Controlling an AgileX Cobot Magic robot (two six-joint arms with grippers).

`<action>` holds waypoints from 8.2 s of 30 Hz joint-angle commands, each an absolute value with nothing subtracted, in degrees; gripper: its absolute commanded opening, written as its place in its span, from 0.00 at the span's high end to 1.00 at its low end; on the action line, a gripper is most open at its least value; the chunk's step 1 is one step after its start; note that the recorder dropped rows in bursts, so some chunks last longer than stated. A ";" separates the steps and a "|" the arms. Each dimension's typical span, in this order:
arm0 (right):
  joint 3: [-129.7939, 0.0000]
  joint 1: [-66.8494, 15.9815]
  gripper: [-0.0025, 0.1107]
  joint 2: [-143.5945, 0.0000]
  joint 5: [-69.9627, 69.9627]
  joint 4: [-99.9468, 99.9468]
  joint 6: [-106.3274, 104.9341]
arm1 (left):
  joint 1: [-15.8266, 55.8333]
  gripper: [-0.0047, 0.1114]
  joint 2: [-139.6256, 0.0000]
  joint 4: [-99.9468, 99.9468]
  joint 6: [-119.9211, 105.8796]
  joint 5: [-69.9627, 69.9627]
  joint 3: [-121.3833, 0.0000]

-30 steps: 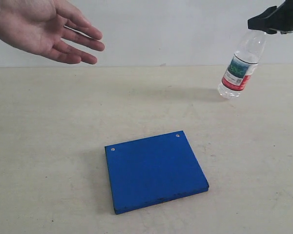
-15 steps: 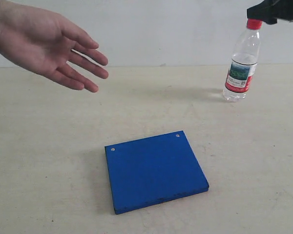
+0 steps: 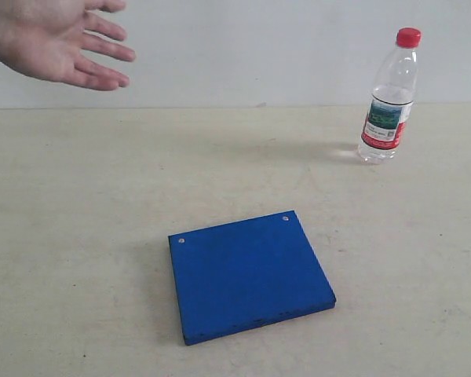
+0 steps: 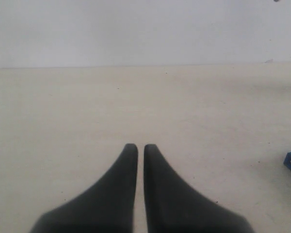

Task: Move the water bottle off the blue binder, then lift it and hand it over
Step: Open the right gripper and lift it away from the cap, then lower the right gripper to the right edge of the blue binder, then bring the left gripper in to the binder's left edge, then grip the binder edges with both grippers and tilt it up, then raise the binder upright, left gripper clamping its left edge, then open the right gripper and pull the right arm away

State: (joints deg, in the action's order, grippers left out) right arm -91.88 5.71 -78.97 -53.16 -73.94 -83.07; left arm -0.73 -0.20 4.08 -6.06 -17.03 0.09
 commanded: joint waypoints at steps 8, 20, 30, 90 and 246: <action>-84.40 -18.18 0.98 -70.04 -69.96 -46.80 -45.92 | -0.82 0.92 0.00 3.80 -6.21 -16.30 0.00; -44.26 -25.55 0.98 -68.69 -36.66 -12.89 -17.45 | -0.82 0.92 0.00 47.12 10.70 -11.75 0.00; -39.52 -22.27 0.78 -75.30 -33.44 -14.55 -9.48 | -0.82 0.92 0.00 47.12 10.04 -18.85 0.00; -52.64 -19.96 0.49 -108.80 -53.46 -51.32 -40.58 | 2.17 0.44 -117.55 99.95 -93.76 -56.59 -48.93; -60.27 -19.95 0.98 -108.26 -35.64 -67.05 -82.95 | 12.03 0.65 -123.45 97.92 -114.87 -69.96 -66.30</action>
State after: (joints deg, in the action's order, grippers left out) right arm -59.95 -19.47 -108.60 -32.82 -64.77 -82.22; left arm 10.38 -123.73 97.29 -114.18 -68.97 -66.38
